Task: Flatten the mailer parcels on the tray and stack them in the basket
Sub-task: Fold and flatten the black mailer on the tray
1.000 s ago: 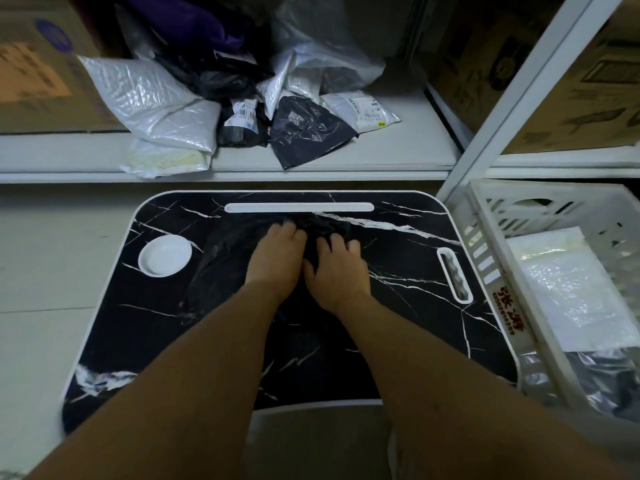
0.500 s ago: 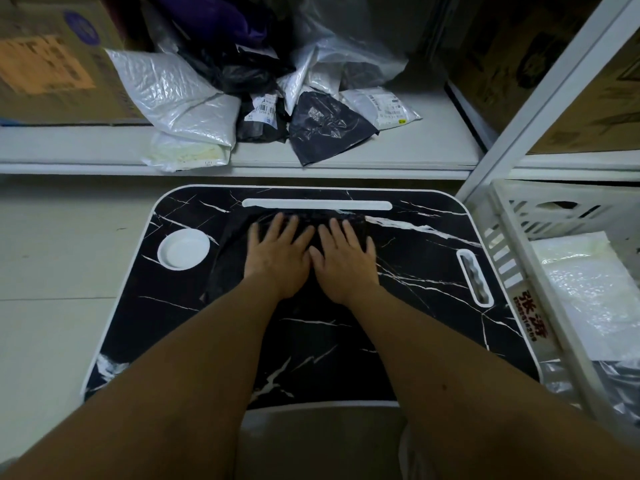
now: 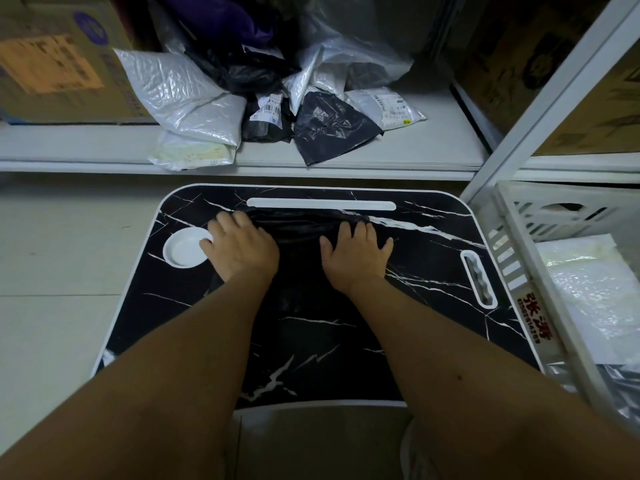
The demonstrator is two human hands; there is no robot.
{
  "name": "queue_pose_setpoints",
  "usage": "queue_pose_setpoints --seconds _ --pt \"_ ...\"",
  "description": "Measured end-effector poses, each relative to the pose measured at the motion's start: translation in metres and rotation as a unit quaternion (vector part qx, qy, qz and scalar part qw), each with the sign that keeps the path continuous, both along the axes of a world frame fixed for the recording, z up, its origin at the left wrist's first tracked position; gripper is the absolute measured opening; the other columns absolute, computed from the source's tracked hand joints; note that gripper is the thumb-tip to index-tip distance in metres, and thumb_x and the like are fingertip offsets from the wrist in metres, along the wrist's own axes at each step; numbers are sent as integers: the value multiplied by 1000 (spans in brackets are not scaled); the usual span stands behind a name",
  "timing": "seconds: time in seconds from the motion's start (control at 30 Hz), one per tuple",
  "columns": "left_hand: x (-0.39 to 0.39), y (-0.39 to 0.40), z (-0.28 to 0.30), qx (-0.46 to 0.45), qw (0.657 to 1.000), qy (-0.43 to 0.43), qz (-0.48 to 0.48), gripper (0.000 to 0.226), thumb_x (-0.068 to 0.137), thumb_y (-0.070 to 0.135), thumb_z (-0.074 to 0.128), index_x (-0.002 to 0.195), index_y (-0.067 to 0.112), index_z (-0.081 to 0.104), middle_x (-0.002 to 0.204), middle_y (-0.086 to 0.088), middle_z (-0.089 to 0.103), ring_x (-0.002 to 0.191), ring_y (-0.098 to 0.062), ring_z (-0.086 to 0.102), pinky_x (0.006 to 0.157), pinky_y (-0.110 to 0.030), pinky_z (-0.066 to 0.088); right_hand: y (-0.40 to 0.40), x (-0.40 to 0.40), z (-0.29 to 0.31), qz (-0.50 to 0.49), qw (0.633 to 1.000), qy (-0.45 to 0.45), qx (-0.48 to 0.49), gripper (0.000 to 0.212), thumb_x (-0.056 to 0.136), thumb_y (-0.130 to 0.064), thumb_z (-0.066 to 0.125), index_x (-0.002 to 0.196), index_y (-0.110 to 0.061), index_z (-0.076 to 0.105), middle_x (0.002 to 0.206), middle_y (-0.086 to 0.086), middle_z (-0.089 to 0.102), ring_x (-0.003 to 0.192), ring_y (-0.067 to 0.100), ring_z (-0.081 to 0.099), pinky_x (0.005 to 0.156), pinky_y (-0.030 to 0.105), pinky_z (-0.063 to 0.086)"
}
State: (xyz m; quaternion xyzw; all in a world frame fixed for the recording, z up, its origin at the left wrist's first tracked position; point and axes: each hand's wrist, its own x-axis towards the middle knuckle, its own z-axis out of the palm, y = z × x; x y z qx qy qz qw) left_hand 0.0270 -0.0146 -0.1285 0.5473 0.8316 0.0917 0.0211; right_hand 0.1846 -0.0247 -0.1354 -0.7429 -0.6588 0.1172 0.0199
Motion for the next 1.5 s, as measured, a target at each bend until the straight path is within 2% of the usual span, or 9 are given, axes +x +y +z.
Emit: queue_pose_setpoints --seconds 0.17,0.37,0.57,0.73,0.83,1.0,1.13,1.27,1.5 --pt "-2 -25 -15 -126 984 1 -127 59 96 56 14 150 36 3 160 -1 -5 146 -33 -9 112 -62 4 -37 -22 -10 55 995 5 83 58 100 -52 22 152 -27 23 161 8 13 148 28 2 113 62 3" --pt "-19 -36 -16 -186 969 -44 -158 76 87 74 14 151 37 -2 159 -5 -13 145 -32 -15 116 -54 -2 -45 -20 -14 72 997 14 -16 63 97 -62 16 154 -35 10 163 5 -1 149 28 -8 114 61 1" --pt "-36 -39 -14 -206 959 7 -195 95 76 85 8 151 29 -8 158 -10 -15 146 -29 -15 118 -50 2 -43 -25 -8 64 996 -6 -54 66 95 -65 16 154 -35 5 162 8 -9 148 31 -12 113 64 0" --pt "-18 -50 -9 -166 983 -13 -78 68 97 58 19 150 15 13 156 -18 12 144 -34 12 112 -50 21 -36 -29 3 36 994 30 -104 62 99 -57 20 154 -29 9 162 9 -7 148 31 -7 112 65 8" --pt "-17 -61 0 -65 997 -46 14 48 99 42 34 131 6 39 132 -17 44 121 -32 43 93 -46 40 -44 -27 12 -89 993 77 10 55 99 -47 37 143 -16 30 153 15 23 140 32 23 105 55 31" --pt "-27 -70 17 -104 966 -215 104 45 94 26 42 133 9 28 132 -24 40 119 -41 44 94 -49 39 -61 -4 23 -227 962 145 -47 53 91 -36 53 134 -12 34 137 18 39 123 37 43 96 47 41" --pt "-34 -77 25 -126 959 -245 70 50 90 17 43 135 14 22 125 -26 49 115 -42 49 93 -48 41 -66 8 35 -195 955 201 -94 46 88 -27 52 130 -12 40 127 18 54 115 38 53 95 44 45" --pt "-27 -83 44 -129 967 -221 10 35 89 16 43 123 10 44 118 -22 57 110 -41 54 92 -46 45 -72 20 60 -157 970 169 -75 28 90 -21 47 115 -12 59 121 14 61 113 36 56 91 39 47" --pt "18 -93 100 -102 971 -216 -35 29 87 13 46 108 2 62 114 -20 62 107 -38 57 88 -41 46 -77 64 115 -185 973 134 11 34 94 -23 44 121 -10 62 126 15 60 118 36 53 96 41 45"
